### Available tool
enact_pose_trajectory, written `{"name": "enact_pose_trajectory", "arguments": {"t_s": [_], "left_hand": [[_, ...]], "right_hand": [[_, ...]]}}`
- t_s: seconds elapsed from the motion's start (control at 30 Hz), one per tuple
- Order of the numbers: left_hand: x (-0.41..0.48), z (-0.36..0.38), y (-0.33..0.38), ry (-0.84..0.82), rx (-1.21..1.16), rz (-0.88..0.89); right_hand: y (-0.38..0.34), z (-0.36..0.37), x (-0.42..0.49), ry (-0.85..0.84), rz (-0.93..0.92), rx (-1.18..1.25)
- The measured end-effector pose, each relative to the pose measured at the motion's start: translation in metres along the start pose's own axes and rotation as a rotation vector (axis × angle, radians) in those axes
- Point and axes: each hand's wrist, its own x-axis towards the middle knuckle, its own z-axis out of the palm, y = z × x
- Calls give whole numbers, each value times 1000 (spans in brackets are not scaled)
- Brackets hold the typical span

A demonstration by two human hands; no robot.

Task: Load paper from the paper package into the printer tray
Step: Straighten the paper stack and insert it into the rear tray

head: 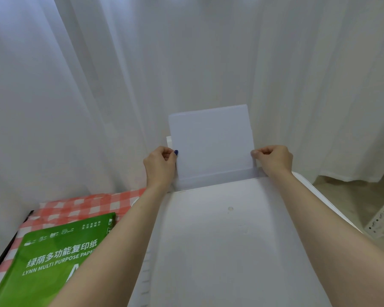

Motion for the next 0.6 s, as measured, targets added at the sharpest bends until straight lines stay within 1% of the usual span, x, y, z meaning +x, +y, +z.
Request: {"name": "enact_pose_trajectory", "arguments": {"t_s": [0.07,0.13,0.2,0.27,0.33,0.4,0.47,0.53,0.6], "left_hand": [[2,0,3,58,69,86],[10,0,6,95,206,250],[22,0,15,75,377,426],[36,2,28,16,527,546],[47,7,38,-42,637,577],[56,11,43,-105,701,531],[61,11,44,-141,766,497],[60,8,46,-99,780,513],[56,7,50,-58,730,526]], "right_hand": [[-5,1,-2,46,-40,1],[-11,3,-3,68,-99,-29],[-20,7,-1,40,-195,-89],[-33,11,3,-15,-278,-120],[-49,15,7,-90,-314,-108],[-61,17,12,-158,-289,-70],[-66,20,16,-190,-252,-47],[-65,20,18,-174,-232,-51],[-61,20,17,-142,-227,-29]]}}
